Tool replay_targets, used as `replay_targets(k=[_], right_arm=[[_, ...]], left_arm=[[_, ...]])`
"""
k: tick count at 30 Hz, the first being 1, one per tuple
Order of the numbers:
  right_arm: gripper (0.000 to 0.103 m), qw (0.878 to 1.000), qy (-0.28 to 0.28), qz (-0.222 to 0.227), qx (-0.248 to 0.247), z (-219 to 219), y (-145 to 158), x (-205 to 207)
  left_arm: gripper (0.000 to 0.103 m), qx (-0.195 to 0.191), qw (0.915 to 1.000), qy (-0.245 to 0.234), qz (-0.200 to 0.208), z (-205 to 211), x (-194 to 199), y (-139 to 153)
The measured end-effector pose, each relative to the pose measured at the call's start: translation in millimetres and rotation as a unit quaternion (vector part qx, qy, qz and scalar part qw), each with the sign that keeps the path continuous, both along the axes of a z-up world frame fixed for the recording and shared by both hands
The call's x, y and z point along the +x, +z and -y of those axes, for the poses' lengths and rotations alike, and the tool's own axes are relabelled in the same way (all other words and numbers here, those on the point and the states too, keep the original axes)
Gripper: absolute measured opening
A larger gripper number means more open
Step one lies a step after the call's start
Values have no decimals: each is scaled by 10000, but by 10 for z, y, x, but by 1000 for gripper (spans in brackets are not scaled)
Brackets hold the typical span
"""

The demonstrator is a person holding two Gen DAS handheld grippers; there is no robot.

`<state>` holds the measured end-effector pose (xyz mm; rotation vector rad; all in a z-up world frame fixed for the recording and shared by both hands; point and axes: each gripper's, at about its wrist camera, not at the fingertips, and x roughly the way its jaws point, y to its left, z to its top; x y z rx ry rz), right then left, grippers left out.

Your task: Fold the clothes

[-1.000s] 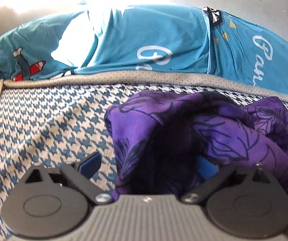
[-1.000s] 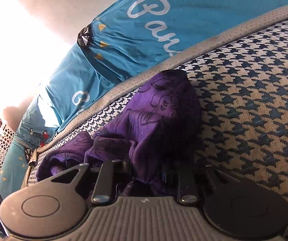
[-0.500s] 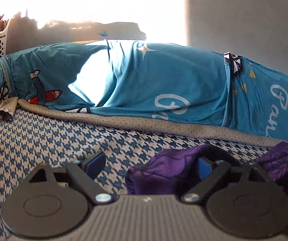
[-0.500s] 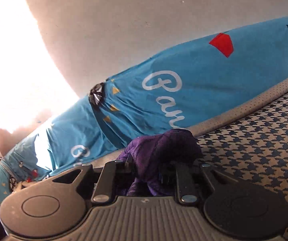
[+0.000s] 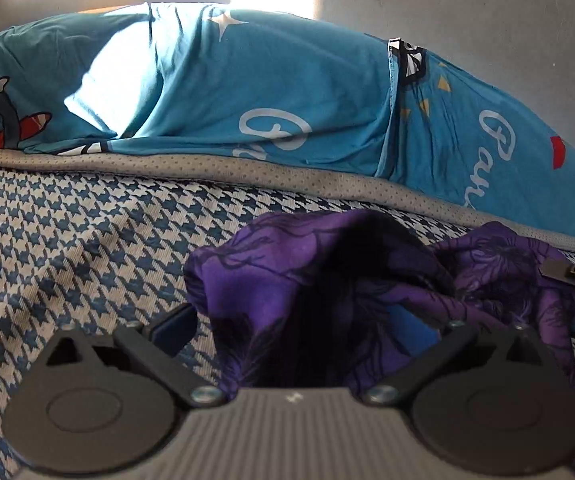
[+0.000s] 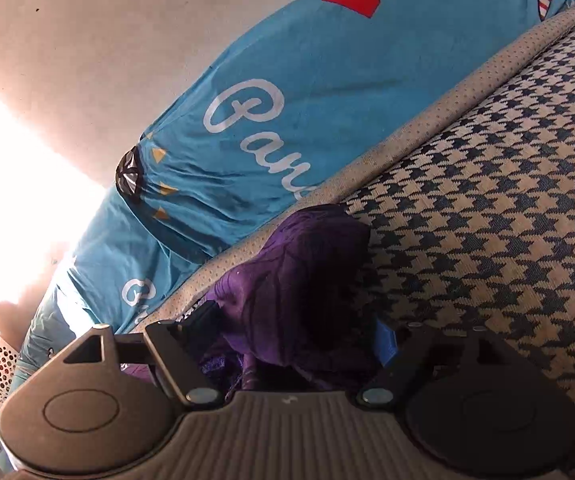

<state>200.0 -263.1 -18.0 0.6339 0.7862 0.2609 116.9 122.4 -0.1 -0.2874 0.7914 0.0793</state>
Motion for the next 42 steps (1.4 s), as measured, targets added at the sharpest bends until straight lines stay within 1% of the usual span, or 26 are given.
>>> replay_targets(k=[2,3,5,6,7,9,11,12,13,14,15,16,19,22,24,27,28,29,30,31,33,34,37,42], right_arm=[[78,9998,150,-97,-79,-79,-51,8],[79,9994,296,-159,-100,-133,-88,13],[81,9977,603,-303,-86,-239,-173,25],[83,9971,682,-334,-97,-288,-208,20],[87,9970,705,-271,-173,-335,-220,1],[91,9957,839,-149,-365,-436,-215,-28],[90,9916,1182,-3,-524,-558,-214,-55],[87,9897,1285,79,-631,-615,-211,-69],[80,9883,1328,150,-729,-655,-210,-78],[76,9871,1362,215,-816,-690,-210,-86],[69,9857,1395,280,-903,-725,-210,-94],[58,9851,1444,308,-879,-737,-206,-85],[43,9839,1549,416,-783,-744,-188,-56],[33,9797,1621,762,-904,-808,-127,-56],[30,9752,1623,1165,-953,-872,-25,-79],[28,9631,1457,2038,-984,-943,178,-173],[28,9582,1332,2324,-1000,-960,238,-204],[29,9563,1160,2487,-1013,-968,273,-213],[35,9593,1003,2402,-1097,-974,274,-176],[46,9635,857,2230,-1212,-981,265,-123],[61,9700,763,1737,-1518,-981,202,-2],[61,9716,692,1600,-1599,-956,176,31],[62,9755,518,1410,-1608,-815,158,74],[66,9804,290,1299,-1450,-635,207,49]], left_arm=[[103,-298,9994,-129,-136,-10,29,-81],[103,-527,9979,-273,-244,-18,57,-142],[103,-746,9960,-336,-357,-22,82,-236],[103,-855,9948,-366,-408,-24,95,-282],[103,-967,9938,-377,-398,-34,104,-309],[103,-1178,9915,-400,-375,-51,121,-360],[103,-1117,9924,-413,-320,-24,128,-360],[103,-1127,9924,-401,-289,-7,136,-358],[103,-1144,9923,-388,-256,9,144,-357],[103,-1241,9914,-356,-193,11,161,-359],[103,-1333,9905,-326,-132,14,177,-361],[103,-1372,9900,-311,-97,23,195,-365],[103,-1424,9893,-318,30,60,253,-345],[102,-1486,9881,-338,205,79,317,-262],[102,-1401,9889,-327,374,84,351,-170],[101,-1125,9879,-364,1007,116,332,81],[102,-969,9876,-294,1199,121,327,143],[103,-797,9872,-206,1363,125,324,200],[103,-446,9916,84,1213,130,353,203],[103,-110,9936,361,1063,133,383,203],[103,207,9944,599,847,97,427,142],[103,347,9941,710,742,77,447,114],[103,208,9948,829,560,3,434,115],[103,234,9943,838,622,16,307,191]])
